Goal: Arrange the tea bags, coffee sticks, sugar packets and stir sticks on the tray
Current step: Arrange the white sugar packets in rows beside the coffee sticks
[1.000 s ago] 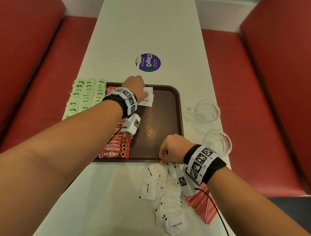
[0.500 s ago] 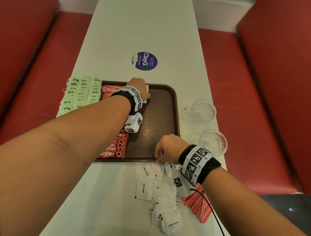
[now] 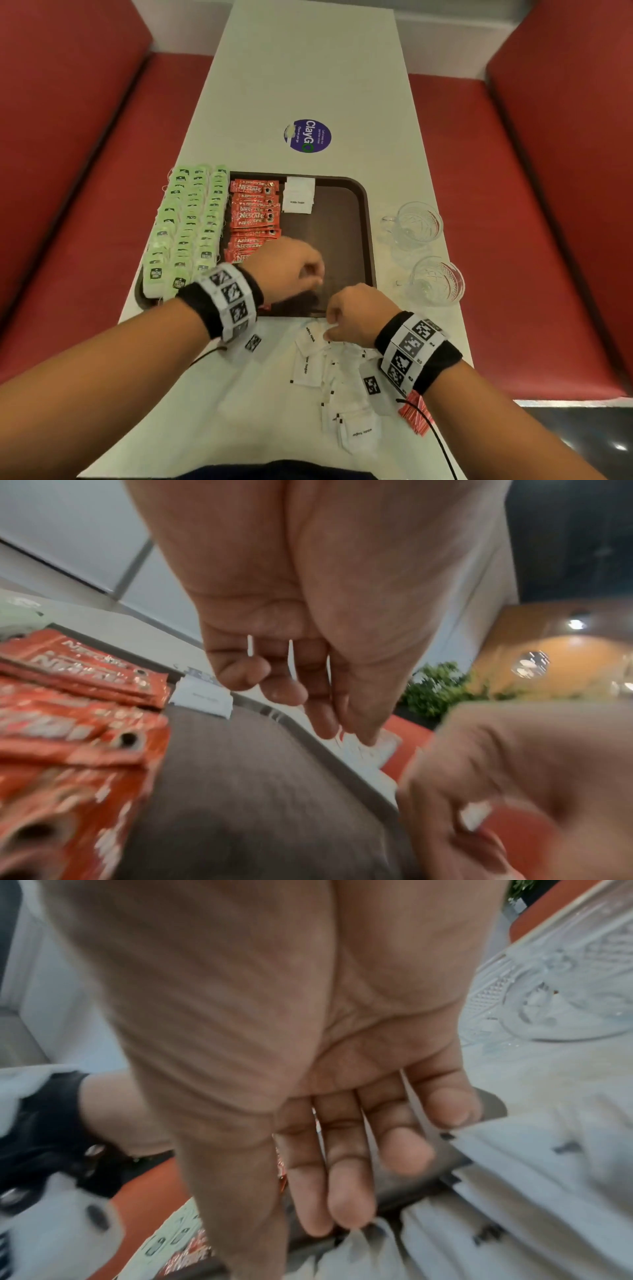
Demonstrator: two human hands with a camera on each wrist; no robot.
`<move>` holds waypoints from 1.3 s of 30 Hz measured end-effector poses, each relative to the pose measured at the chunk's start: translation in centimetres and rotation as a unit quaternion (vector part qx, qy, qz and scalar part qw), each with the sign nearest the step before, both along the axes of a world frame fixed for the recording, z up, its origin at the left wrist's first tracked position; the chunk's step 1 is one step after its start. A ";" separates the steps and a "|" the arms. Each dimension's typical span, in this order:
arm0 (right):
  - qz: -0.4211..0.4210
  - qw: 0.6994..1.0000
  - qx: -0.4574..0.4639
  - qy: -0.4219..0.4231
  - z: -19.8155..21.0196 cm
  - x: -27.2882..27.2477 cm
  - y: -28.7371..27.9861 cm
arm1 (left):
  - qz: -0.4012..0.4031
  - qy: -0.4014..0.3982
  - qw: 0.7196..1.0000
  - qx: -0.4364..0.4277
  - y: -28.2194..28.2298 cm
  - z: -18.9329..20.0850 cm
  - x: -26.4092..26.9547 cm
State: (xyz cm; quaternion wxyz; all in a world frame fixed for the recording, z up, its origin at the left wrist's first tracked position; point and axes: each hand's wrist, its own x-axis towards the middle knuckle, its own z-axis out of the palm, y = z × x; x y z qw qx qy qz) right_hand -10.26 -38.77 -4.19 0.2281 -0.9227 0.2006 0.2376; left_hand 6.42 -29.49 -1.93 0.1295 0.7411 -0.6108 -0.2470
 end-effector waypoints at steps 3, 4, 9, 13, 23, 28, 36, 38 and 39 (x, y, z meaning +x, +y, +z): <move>0.002 0.999 -0.018 0.032 -0.1 -0.8 1.2 | -0.107 -0.036 0.993 0.043 2.8 -1.9 -1.9; 0.001 0.999 -0.027 0.037 -0.1 -1.0 1.5 | -0.139 -0.058 0.987 0.062 3.4 -2.5 -2.5; -0.033 0.996 -0.076 0.029 -0.6 -1.9 2.8 | -0.200 -0.131 0.961 0.135 4.7 -3.7 -4.6; -0.060 0.994 -0.086 0.027 -0.7 -1.9 3.4 | -0.181 -0.149 0.963 0.136 4.4 -3.2 -5.1; -0.124 0.985 -0.112 0.043 -0.1 -1.2 5.1 | -0.043 -0.041 0.998 0.027 6.3 -1.0 -2.3; -0.138 0.987 -0.070 0.046 -0.5 -0.4 5.5 | 0.035 0.033 0.999 -0.014 7.9 -0.8 -0.7; -0.137 0.988 0.029 -0.069 1.1 0.1 4.4 | 0.133 0.112 0.984 -0.045 9.2 -0.6 0.4; -0.171 0.977 0.057 -0.115 1.8 0.3 4.1 | 0.147 0.111 0.982 -0.049 9.0 -0.2 0.6; -0.189 0.969 0.078 -0.139 2.0 0.5 4.0 | 0.147 0.107 0.982 -0.048 8.9 -0.1 0.7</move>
